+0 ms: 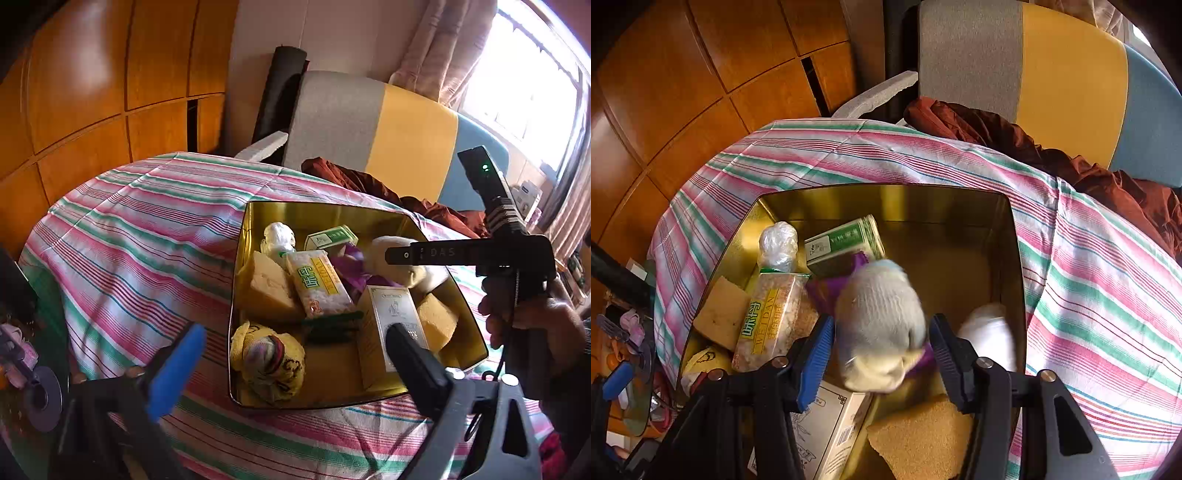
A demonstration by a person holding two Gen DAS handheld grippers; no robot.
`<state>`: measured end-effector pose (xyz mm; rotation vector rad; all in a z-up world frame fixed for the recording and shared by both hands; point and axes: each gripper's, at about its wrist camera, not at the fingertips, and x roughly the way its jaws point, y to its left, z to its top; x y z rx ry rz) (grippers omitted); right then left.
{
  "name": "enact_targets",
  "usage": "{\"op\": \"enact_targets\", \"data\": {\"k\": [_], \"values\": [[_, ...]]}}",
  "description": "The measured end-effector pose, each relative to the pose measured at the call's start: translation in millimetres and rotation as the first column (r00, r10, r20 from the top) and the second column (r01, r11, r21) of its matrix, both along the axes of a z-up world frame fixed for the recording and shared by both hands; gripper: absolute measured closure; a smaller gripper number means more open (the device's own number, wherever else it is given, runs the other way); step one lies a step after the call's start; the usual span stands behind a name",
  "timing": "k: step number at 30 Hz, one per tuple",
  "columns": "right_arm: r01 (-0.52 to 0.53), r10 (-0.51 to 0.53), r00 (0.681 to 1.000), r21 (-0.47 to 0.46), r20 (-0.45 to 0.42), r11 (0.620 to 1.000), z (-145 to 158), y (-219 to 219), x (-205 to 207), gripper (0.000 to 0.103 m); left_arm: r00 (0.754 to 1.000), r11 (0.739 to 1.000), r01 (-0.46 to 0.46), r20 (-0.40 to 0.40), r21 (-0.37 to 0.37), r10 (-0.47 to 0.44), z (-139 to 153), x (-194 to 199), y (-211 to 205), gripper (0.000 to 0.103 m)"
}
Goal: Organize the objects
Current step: 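Carry the knitted sock item into the gold tray with the right gripper, then open the right gripper and withdraw both grippers from the tray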
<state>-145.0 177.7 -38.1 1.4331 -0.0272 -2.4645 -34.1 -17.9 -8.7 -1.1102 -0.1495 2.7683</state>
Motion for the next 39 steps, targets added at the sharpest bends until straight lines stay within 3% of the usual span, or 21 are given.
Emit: {"op": "enact_targets", "data": {"k": [9,14,16,25,30,39], "values": [[0.010,-0.010,0.998,0.008,-0.063,1.000,13.4,5.9,36.8,0.035,0.999,0.997,-0.041,-0.023,-0.059,0.039,4.1,1.1,6.5,0.000],[0.038,-0.032,0.992,0.047,-0.124,0.998,18.9,9.1,69.3,0.034,0.997,0.997,-0.052,-0.064,-0.053,0.048,12.4,8.7,9.4,0.000],[0.061,-0.050,0.987,0.071,-0.155,0.996,20.9,11.0,83.5,0.029,0.995,0.995,-0.072,-0.076,-0.067,0.067,15.2,11.2,11.7,0.000],[0.203,-0.177,0.956,0.094,-0.234,0.975,22.9,30.1,140.2,0.028,0.987,0.982,-0.134,-0.104,-0.132,0.120,16.1,23.1,26.2,0.000],[0.220,-0.188,0.950,0.107,-0.249,0.970,23.4,36.5,154.2,0.028,0.992,0.987,-0.110,-0.073,-0.116,0.101,11.2,25.3,30.1,0.000],[0.214,-0.175,0.943,0.115,-0.282,0.970,26.8,28.1,159.6,0.028,0.991,0.988,-0.111,-0.090,-0.107,0.101,10.2,28.6,31.9,0.001]]}}
